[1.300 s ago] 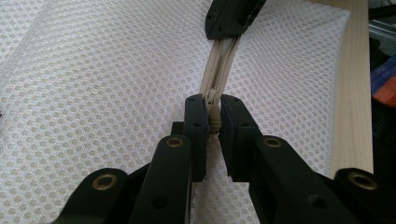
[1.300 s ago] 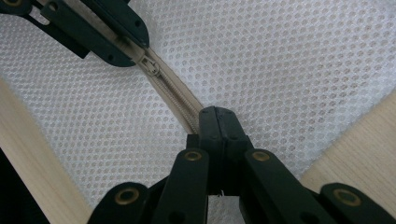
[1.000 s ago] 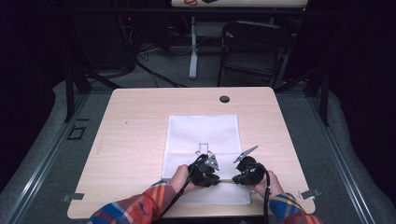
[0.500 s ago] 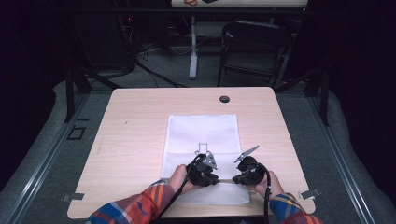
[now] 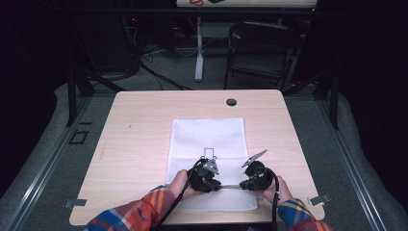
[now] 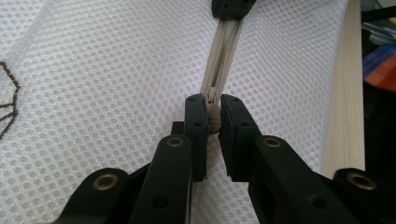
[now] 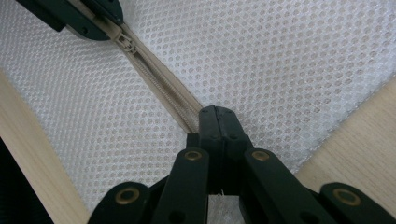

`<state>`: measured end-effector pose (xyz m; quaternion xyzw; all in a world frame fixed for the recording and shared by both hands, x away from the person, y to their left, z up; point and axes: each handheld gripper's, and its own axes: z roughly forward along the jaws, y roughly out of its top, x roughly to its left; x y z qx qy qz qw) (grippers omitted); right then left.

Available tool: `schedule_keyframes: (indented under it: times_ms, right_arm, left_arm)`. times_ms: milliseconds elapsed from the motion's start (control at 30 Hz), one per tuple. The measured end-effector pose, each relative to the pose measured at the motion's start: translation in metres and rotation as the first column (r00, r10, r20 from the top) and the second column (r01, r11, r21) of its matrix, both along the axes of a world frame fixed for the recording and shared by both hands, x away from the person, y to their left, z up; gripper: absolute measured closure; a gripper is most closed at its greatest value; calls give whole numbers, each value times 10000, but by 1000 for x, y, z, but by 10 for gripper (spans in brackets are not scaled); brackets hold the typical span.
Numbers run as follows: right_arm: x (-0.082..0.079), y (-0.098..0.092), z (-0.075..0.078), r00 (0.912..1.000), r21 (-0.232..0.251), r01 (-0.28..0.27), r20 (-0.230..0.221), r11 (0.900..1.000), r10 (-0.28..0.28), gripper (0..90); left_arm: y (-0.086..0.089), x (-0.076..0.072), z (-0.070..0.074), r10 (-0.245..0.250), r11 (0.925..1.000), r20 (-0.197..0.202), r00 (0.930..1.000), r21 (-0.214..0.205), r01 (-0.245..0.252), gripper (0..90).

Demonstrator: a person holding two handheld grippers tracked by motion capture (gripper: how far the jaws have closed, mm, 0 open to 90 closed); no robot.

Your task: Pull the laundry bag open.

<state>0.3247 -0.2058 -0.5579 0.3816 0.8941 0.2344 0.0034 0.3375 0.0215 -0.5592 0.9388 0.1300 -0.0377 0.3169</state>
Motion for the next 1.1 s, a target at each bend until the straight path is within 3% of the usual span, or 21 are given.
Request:
schedule_keyframes:
  times_ms: [33, 67, 100, 167, 267, 367, 667, 933, 1100]
  right_arm:
    - [0, 1, 0, 10000, 99, 25, -28, 9999, -25, 900]
    - [-1, 1, 0, 10000, 61, 53, -60, 10000, -53, 900]
    - [-1, 1, 0, 9999, 176, 78, -83, 9998, -77, 900]
    - [0, 0, 1, 9999, -158, -152, -19, 9998, 152, 900]
    - [0, 1, 1, 10000, -60, -42, 2, 10000, 42, 900]
    - [1, 1, 2, 9998, -263, -208, -47, 9994, 207, 900]
    - [0, 0, 2, 9999, -263, -168, -44, 9995, 167, 900]
    - [0, 0, 2, 9998, -279, -197, -66, 9994, 195, 900]
    - [1, 0, 2, 9998, -311, -204, -62, 9993, 202, 900]
  left_arm:
    - [0, -1, 1, 42, 9998, 97, 9999, 205, -44, 815]
    - [1, -1, 0, 37, 10000, -3, 10000, 21, -37, 815]
    - [2, -1, 1, 77, 9999, 72, 9999, 88, -78, 815]
    - [3, -1, 2, 73, 9999, 79, 9999, 99, -73, 815]
    - [6, -2, 3, 94, 9999, 126, 9999, 99, -95, 815]
    - [12, -1, 2, 130, 9999, -49, 9999, 60, -130, 815]
    - [16, -3, 3, 124, 9995, 104, 9999, 301, -127, 812]
    - [20, -3, 4, 166, 9998, 71, 9998, 115, -166, 813]
    - [26, -3, 5, 223, 9995, 14, 9998, 223, -223, 812]
